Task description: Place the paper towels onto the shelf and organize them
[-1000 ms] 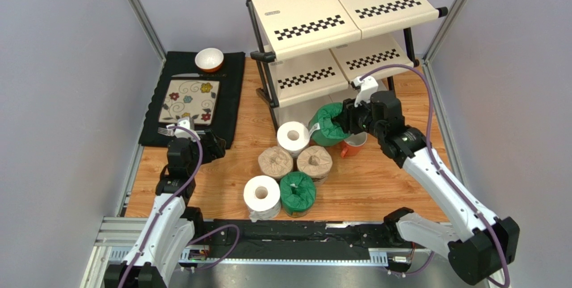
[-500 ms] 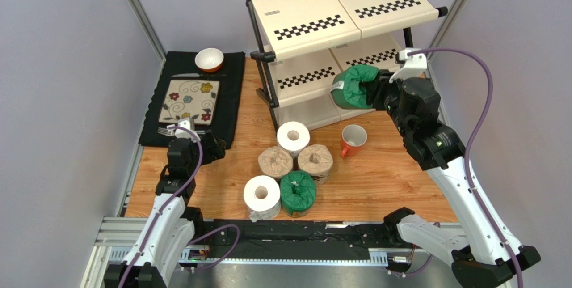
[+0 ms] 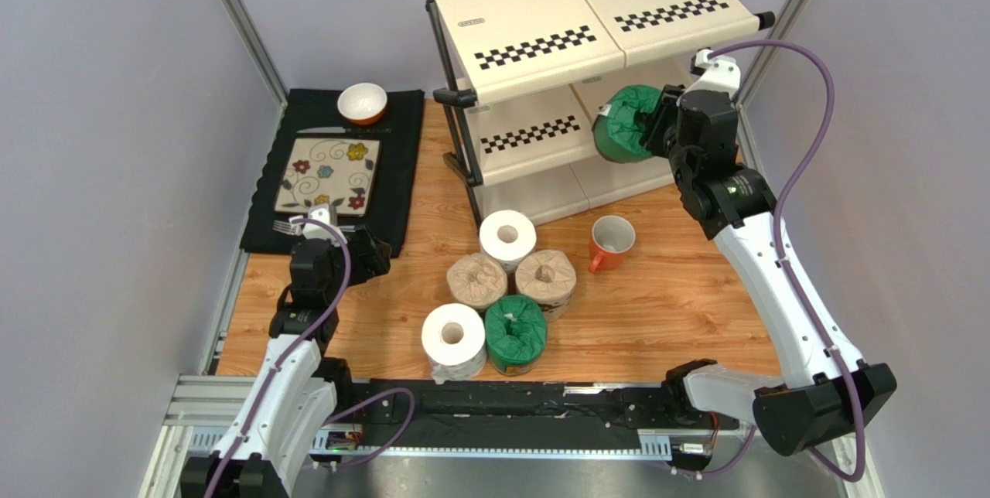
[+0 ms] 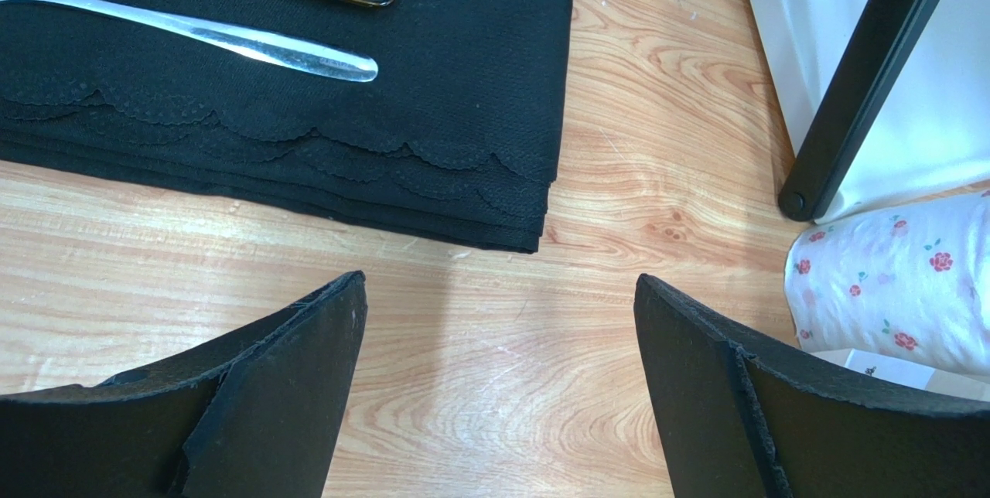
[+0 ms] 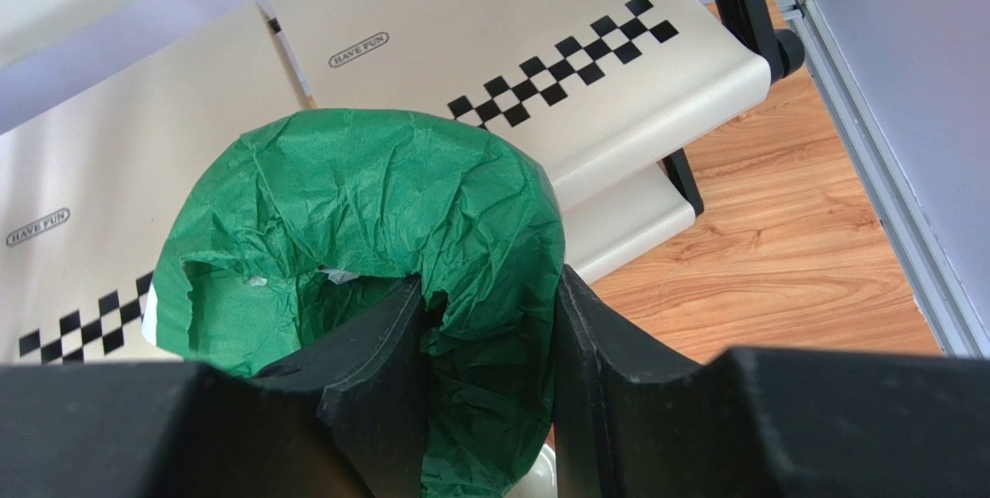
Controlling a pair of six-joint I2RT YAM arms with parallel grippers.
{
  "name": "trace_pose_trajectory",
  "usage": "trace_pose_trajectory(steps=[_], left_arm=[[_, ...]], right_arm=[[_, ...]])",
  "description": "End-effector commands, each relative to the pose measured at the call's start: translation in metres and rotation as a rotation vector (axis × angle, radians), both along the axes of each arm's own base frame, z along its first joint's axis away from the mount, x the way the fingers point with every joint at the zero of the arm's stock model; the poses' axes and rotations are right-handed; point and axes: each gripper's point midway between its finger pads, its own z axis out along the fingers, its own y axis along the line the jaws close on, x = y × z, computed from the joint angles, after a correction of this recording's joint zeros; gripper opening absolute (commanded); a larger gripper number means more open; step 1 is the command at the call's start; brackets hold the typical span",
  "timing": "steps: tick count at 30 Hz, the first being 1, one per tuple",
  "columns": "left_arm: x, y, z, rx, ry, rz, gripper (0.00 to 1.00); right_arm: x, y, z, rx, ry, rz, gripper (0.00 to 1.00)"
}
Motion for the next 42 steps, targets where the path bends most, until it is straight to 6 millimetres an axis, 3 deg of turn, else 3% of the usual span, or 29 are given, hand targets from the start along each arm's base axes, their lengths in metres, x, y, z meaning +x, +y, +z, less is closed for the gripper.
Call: trace_pose_trajectory(steps=[1, 8, 15, 23, 26, 27, 33, 42], left_arm=[[0.008, 0.000, 0.019, 0.004, -0.050, -0.006, 0.94], [0.008, 0.000, 0.019, 0.004, -0.050, -0.004, 0.94], [0.008, 0.000, 0.019, 0.001, -0.050, -0.006, 0.94], [0.007, -0.001, 0.015, -0.001, -0.042, -0.009, 0.93], [0.007, -0.002, 0.014, -0.003, -0.036, -0.013, 0.93], [0.007, -0.002, 0.014, -0.003, -0.038, -0.013, 0.93], [0.007, -0.002, 0.014, -0.003, -0.038, -0.013, 0.93], [0.007, -0.002, 0.013, -0.004, -0.033, -0.014, 0.93]], right_arm=[[0.016, -0.002, 0.063, 0.108, -0.217, -0.034, 0.25], [0.038, 0.002, 0.067, 0.156, -0.255, -0.033, 0.25], [0.062, 0.007, 0.057, 0.153, -0.244, -0.043, 0.24], [0.074, 0.008, 0.050, 0.147, -0.245, -0.050, 0.25], [0.077, 0.008, 0.046, 0.139, -0.233, -0.051, 0.39], [0.077, 0.007, 0.045, 0.138, -0.231, -0.052, 0.48], [0.076, 0.008, 0.048, 0.140, -0.238, -0.044, 0.66], [0.066, 0.009, 0.055, 0.156, -0.273, -0.019, 0.72]])
